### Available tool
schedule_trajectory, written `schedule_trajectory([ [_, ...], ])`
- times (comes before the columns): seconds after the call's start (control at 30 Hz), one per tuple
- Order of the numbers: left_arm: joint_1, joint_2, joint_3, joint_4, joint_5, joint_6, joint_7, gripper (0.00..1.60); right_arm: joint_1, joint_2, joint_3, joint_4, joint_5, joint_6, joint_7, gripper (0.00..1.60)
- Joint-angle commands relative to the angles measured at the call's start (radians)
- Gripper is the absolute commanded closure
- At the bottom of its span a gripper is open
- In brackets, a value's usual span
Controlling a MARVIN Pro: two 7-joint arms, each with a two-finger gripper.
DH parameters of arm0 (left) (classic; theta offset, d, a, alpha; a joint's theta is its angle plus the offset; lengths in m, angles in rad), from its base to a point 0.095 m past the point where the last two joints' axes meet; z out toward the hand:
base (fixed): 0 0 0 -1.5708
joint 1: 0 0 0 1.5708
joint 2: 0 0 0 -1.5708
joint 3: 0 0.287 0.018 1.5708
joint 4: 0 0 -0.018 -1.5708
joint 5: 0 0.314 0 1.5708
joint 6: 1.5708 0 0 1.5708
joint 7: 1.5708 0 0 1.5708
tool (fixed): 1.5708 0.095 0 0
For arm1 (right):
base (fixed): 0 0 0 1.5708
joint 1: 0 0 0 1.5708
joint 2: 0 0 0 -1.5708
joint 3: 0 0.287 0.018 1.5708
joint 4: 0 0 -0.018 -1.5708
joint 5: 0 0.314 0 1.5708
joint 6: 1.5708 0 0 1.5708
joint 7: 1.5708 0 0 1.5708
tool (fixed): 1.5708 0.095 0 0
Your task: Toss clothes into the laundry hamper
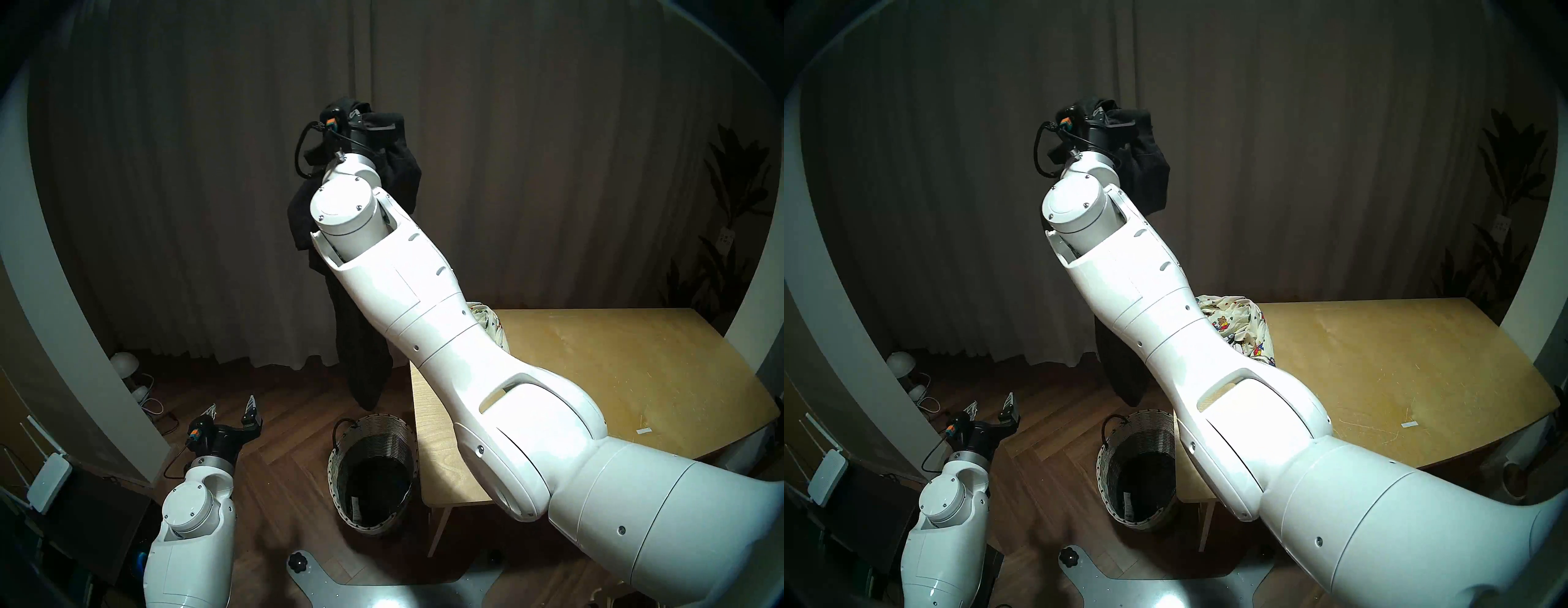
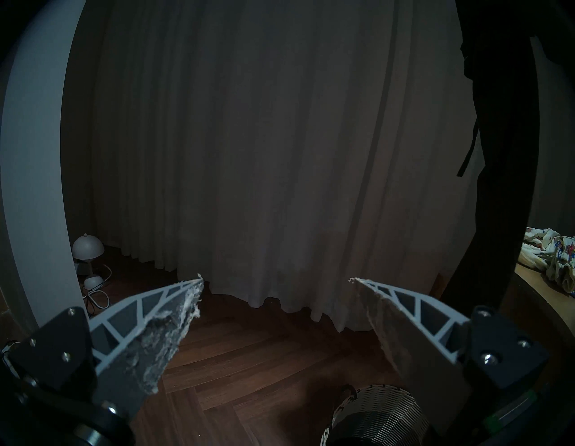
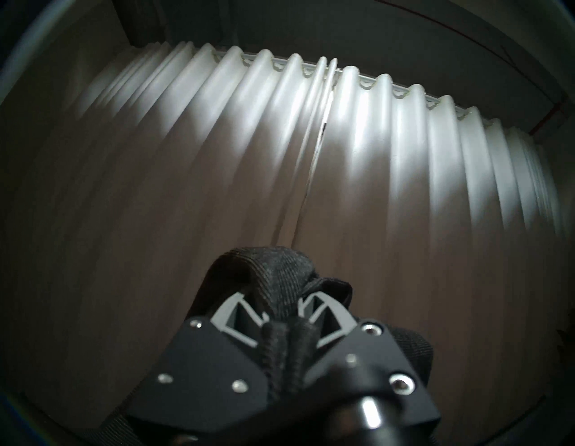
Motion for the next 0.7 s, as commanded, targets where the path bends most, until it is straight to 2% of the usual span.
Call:
schedule_trajectory([
  [0.0,-0.009,0.004,0.001,-0.012,0.0,-0.011,-0.006,0.0,-0.076,0.049,0.013,-0.11,-0.003,-0.032,-0.028,1.6],
  [0.3,-0.007,-0.001,0.012,-0.013,-0.007,-0.014,-0.019,0.0,-0.197,0.094,-0.01,-0.215,-0.007,-0.053,-0.034,1.6],
  [0.53,0.006,-0.002,0.018,-0.019,-0.012,-0.024,-0.025,0.0,-0.277,0.115,-0.079,-0.29,-0.016,-0.093,-0.026,1.6],
  [0.67,0.021,-0.004,0.015,-0.02,-0.016,-0.032,-0.026,0.0,-0.337,0.149,-0.113,-0.343,-0.02,-0.104,-0.027,1.6],
])
